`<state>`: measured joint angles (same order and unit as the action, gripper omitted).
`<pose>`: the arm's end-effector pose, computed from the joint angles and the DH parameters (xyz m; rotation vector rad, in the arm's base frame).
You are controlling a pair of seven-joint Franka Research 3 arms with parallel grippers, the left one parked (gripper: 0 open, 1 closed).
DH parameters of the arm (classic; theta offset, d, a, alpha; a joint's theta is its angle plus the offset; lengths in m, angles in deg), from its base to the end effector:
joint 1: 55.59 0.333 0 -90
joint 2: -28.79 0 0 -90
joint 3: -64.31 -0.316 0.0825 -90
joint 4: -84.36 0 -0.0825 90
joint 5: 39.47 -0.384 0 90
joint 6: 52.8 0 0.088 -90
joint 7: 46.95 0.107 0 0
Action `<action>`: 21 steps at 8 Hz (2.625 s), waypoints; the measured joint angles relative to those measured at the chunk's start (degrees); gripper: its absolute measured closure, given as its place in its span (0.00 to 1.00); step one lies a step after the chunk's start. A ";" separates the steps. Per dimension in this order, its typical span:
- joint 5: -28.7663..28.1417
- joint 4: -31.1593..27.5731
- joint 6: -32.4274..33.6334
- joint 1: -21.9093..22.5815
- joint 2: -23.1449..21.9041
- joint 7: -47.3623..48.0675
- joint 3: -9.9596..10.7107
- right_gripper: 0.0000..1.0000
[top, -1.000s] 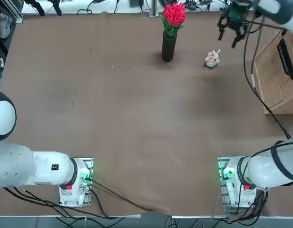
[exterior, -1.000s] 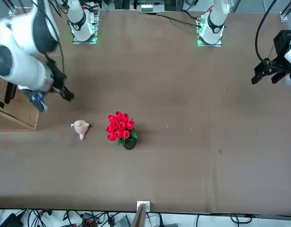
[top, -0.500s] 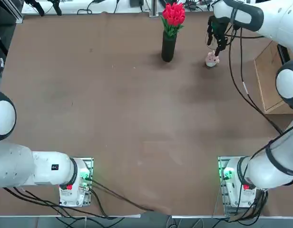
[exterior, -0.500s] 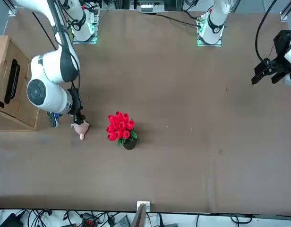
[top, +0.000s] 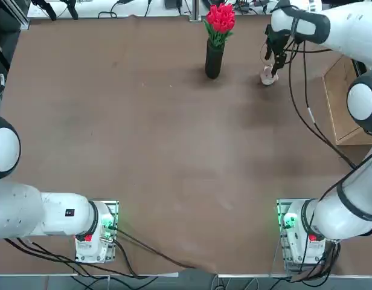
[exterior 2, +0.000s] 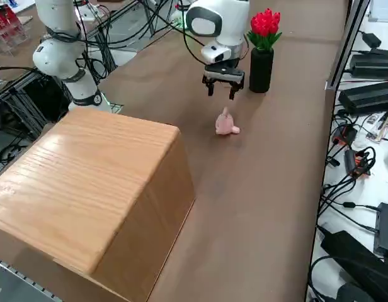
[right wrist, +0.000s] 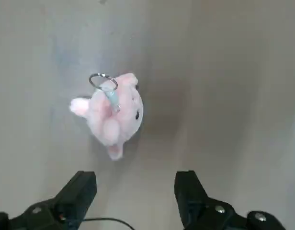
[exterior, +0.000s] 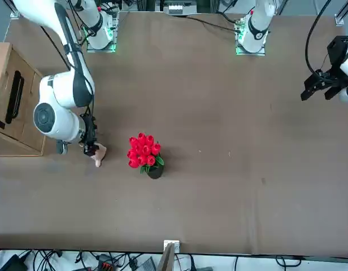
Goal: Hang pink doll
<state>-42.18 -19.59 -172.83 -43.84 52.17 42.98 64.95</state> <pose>0.6179 0.1241 0.3058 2.3399 -1.9736 -0.1654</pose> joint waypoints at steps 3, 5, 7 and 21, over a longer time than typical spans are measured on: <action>0.00 -5.12 -11.26 0.13 2.42 3.70 -0.02 0.00; 0.00 -5.32 -15.72 0.20 5.08 4.17 -0.03 0.00; 0.00 -5.32 -16.68 0.19 5.83 4.29 -0.03 0.01; 6.56 10.08 13.17 -0.44 0.46 8.09 0.55 0.96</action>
<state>-35.62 -9.51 -159.66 -44.29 52.64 51.08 65.50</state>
